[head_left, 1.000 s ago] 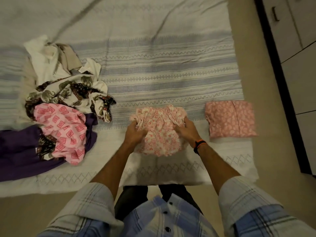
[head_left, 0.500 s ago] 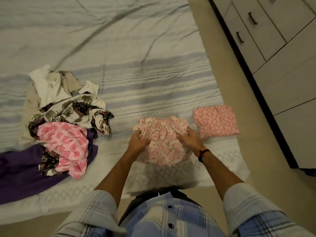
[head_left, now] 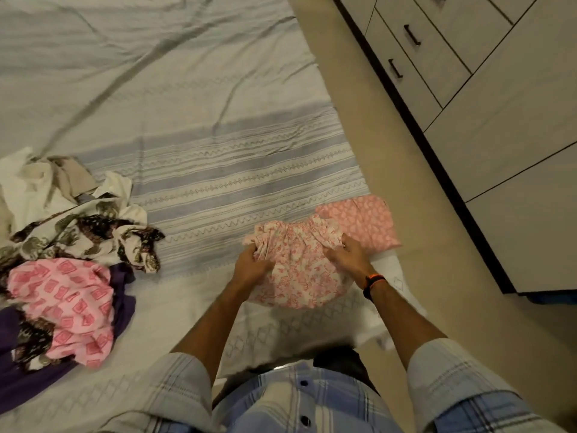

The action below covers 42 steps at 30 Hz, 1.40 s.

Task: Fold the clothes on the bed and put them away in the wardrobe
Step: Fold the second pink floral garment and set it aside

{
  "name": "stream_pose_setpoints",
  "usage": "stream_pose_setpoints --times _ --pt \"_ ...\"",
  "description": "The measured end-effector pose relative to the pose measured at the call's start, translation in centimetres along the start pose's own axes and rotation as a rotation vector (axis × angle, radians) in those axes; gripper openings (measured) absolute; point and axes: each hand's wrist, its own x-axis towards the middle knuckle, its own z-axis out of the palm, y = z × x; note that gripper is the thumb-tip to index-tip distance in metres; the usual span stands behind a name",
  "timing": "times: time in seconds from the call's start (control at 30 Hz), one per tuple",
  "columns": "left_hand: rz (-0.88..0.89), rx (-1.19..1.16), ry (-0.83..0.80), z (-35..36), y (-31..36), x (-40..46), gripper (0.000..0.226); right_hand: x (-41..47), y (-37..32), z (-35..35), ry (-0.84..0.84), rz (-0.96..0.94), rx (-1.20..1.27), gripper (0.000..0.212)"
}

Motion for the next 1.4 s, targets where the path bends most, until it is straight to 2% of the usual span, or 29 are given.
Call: stream_pose_setpoints --times 0.13,0.3,0.4,0.53,0.67,0.77,0.9,0.97,1.0,1.1,1.13,1.4 --pt "-0.039 -0.015 0.021 5.5 1.1 2.2 0.054 3.2 0.7 -5.5 -0.053 0.003 -0.068 0.039" --pt "-0.085 -0.026 0.063 12.1 3.7 4.0 0.048 7.0 1.1 -11.5 -0.077 0.028 -0.122 0.051" --pt "-0.098 -0.026 0.075 15.3 5.1 5.4 0.048 9.3 1.8 -14.3 -0.092 0.067 -0.153 0.067" --pt "-0.101 -0.025 0.086 18.4 6.5 7.9 0.043 12.4 2.9 -17.3 -0.105 0.063 -0.165 0.065" --pt "-0.078 -0.081 0.097 19.5 7.4 10.0 0.041 15.0 2.5 -18.8 -0.116 -0.003 -0.091 0.060" --pt "-0.117 -0.101 0.117 19.9 6.8 11.5 0.044 16.5 2.7 -19.5 -0.096 0.033 -0.064 0.060" --pt "-0.334 -0.074 0.118 20.5 5.7 12.8 0.052 18.1 4.5 -20.0 -0.028 0.184 -0.289 0.055" --pt "-0.393 -0.037 0.076 21.0 5.4 12.8 0.044 17.9 5.1 -20.2 -0.021 0.291 -0.394 0.038" --pt "-0.411 -0.033 0.064 21.2 5.4 12.7 0.047 17.7 5.4 -20.3 -0.018 0.321 -0.421 0.034" --pt "-0.396 0.003 0.044 21.2 5.3 12.6 0.073 17.0 5.6 -20.1 -0.016 0.276 -0.430 0.058" --pt "-0.386 0.006 0.042 21.2 5.4 12.4 0.075 16.9 5.4 -20.0 -0.023 0.249 -0.437 0.063" --pt "-0.267 -0.009 0.058 20.2 7.2 8.6 0.067 13.2 2.2 -17.9 -0.100 0.093 -0.362 0.048"
